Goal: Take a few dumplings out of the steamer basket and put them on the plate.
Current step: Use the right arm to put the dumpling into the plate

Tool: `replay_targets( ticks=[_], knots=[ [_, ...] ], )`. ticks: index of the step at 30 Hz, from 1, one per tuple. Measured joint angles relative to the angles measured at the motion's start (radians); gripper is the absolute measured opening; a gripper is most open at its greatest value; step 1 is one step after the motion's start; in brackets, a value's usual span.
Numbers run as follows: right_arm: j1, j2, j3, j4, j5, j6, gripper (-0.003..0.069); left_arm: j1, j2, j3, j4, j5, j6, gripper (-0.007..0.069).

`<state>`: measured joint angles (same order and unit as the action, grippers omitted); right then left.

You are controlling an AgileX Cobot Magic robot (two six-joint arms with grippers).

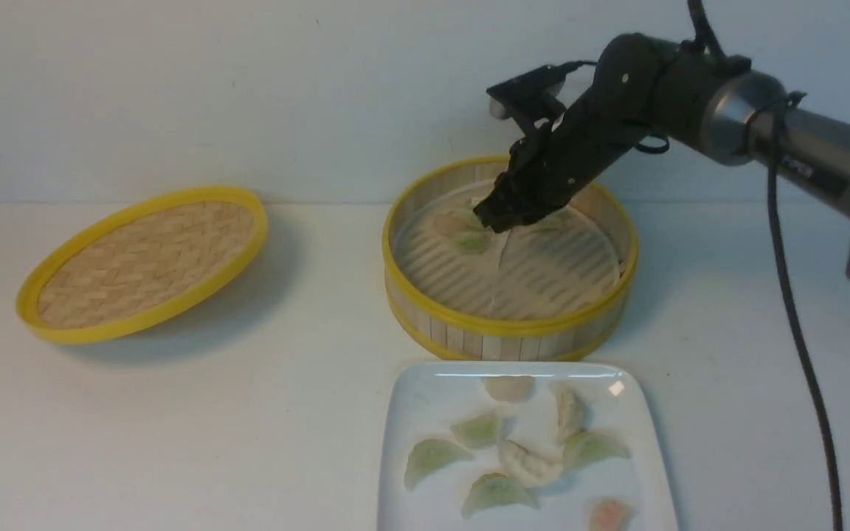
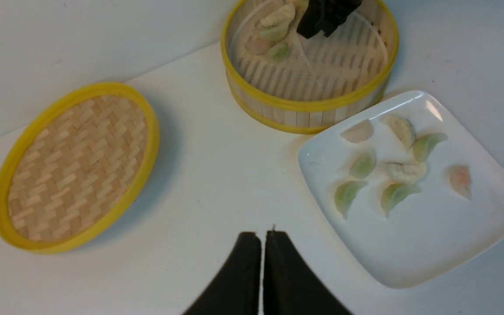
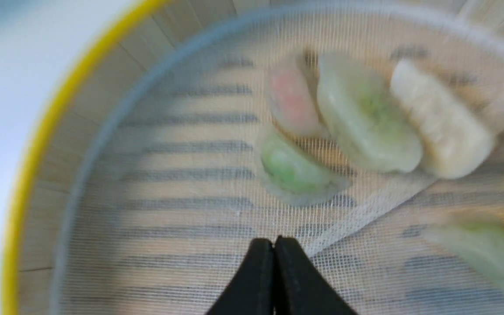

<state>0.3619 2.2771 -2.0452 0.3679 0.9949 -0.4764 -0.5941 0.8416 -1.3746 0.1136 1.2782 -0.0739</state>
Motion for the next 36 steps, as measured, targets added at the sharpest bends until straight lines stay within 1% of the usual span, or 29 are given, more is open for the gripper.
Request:
replay_targets(
  ticks=[5,8,9,11,14,16,19,22,25,26,29,30,31,35,36],
  knots=[
    [0.000,0.001,-0.001,0.000,-0.037,-0.013,-0.0008,0.000,0.000,0.000,0.006,0.000,-0.001,-0.0006],
    [0.000,0.038,-0.001,0.000,-0.098,-0.016,0.0050,0.000,0.000,0.000,0.008,0.000,-0.002,-0.0006],
    [0.000,0.040,-0.001,0.000,-0.103,-0.016,0.0055,0.000,0.000,0.000,0.008,0.000,-0.002,-0.0006],
    [0.000,0.079,-0.001,0.003,-0.162,-0.018,0.0173,0.000,0.000,0.000,0.010,0.000,-0.002,-0.0006],
    [0.000,0.109,-0.001,0.027,-0.195,-0.022,0.0293,0.000,0.000,0.000,0.010,0.000,-0.002,-0.0006],
    [0.000,0.122,-0.001,0.048,-0.207,-0.036,0.0356,0.000,0.000,0.000,0.010,0.000,-0.002,-0.0006],
    [0.000,0.140,-0.001,0.097,-0.214,-0.112,0.0431,0.000,0.000,0.000,0.010,0.000,-0.002,-0.0006],
    [0.000,0.156,-0.001,0.128,-0.215,-0.169,0.0445,0.000,0.000,0.000,0.011,0.000,-0.002,-0.0006],
    [0.000,0.164,-0.001,0.142,-0.226,-0.191,0.0440,0.000,0.000,0.000,0.012,0.000,-0.004,-0.0006],
    [0.000,0.166,-0.001,0.145,-0.230,-0.195,0.0430,0.000,0.000,0.000,0.013,0.000,-0.005,-0.0006],
    [0.000,0.173,-0.001,0.150,-0.250,-0.202,0.0346,0.000,0.000,0.000,0.013,0.000,-0.016,-0.0006],
    [0.000,0.174,-0.001,0.153,-0.254,-0.202,0.0307,0.000,0.000,0.000,0.013,0.000,-0.021,-0.0006],
    [0.000,0.174,-0.001,0.153,-0.256,-0.202,0.0288,0.000,0.000,0.000,0.013,0.000,-0.022,-0.0006],
    [0.000,0.170,-0.001,0.151,-0.232,-0.202,0.0289,0.000,0.000,0.000,0.013,0.000,-0.022,-0.0006],
    [0.000,0.161,-0.001,0.132,-0.204,-0.199,0.0289,0.000,0.000,0.000,0.013,0.000,-0.022,-0.0006]
  ],
)
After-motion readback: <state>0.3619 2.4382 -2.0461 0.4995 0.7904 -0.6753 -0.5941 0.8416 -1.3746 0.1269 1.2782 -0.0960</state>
